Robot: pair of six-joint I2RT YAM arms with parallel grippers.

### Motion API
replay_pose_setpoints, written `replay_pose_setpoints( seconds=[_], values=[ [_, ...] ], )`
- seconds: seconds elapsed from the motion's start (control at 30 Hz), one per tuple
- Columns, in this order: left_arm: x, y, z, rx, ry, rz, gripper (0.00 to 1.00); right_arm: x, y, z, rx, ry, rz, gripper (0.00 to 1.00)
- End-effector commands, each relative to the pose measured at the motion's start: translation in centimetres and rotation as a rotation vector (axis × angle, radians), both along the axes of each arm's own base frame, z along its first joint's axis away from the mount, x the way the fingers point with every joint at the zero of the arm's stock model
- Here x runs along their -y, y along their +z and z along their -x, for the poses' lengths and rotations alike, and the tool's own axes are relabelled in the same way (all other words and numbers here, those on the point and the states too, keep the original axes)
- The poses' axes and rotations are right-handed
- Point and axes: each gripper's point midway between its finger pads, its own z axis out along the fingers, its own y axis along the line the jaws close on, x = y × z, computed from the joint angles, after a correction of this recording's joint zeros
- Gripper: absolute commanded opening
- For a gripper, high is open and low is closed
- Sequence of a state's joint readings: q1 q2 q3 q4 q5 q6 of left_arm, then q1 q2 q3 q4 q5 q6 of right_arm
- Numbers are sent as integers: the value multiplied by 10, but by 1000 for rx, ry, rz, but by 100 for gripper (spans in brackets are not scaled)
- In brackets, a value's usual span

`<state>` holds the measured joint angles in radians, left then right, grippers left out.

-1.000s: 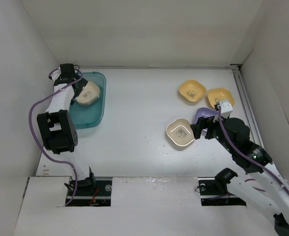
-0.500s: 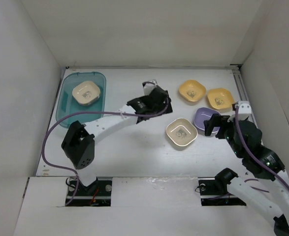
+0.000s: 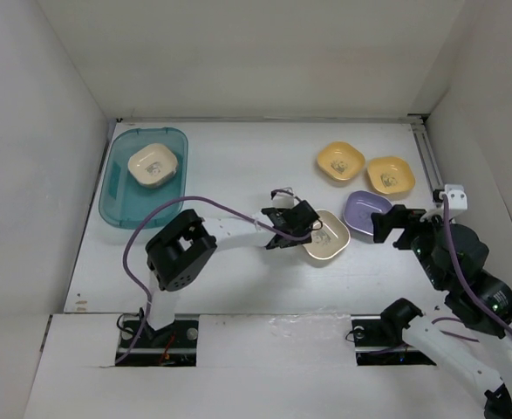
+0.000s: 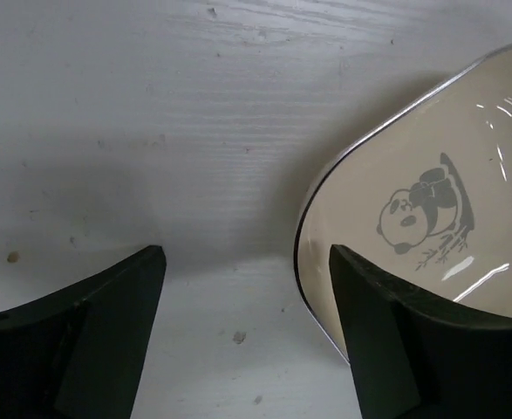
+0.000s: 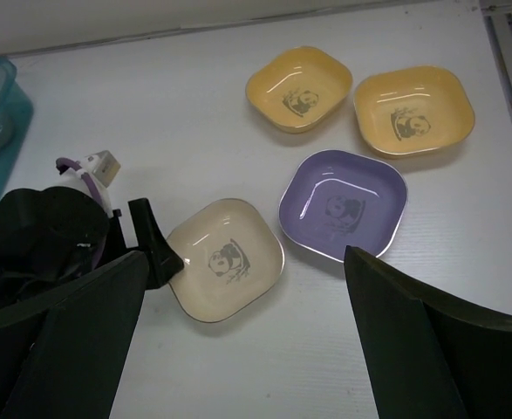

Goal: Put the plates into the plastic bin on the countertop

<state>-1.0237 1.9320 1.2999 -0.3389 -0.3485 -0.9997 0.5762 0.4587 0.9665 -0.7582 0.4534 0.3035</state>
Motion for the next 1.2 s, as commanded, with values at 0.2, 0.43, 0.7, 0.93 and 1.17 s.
replay_pose_setpoints(
  seconds=[0.2,0.43,0.7,0.93,1.17],
  values=[
    [-94,-18,-19,13,277,-110,0,-3,8,3,32,33,-8,100],
    [-191,72,-77,163,522,-16,0,-13,7,-2,48,67,-26,100],
    [-304,201,-163,365,610,101,0,-32,-7,-16,30,120,-20,100],
    [-406,172,-223,256,542,177,0,-46,-18,-20,37,199,15,100],
    [-465,148,-227,210,522,113,0,-52,-20,-22,44,238,48,100]
  ],
)
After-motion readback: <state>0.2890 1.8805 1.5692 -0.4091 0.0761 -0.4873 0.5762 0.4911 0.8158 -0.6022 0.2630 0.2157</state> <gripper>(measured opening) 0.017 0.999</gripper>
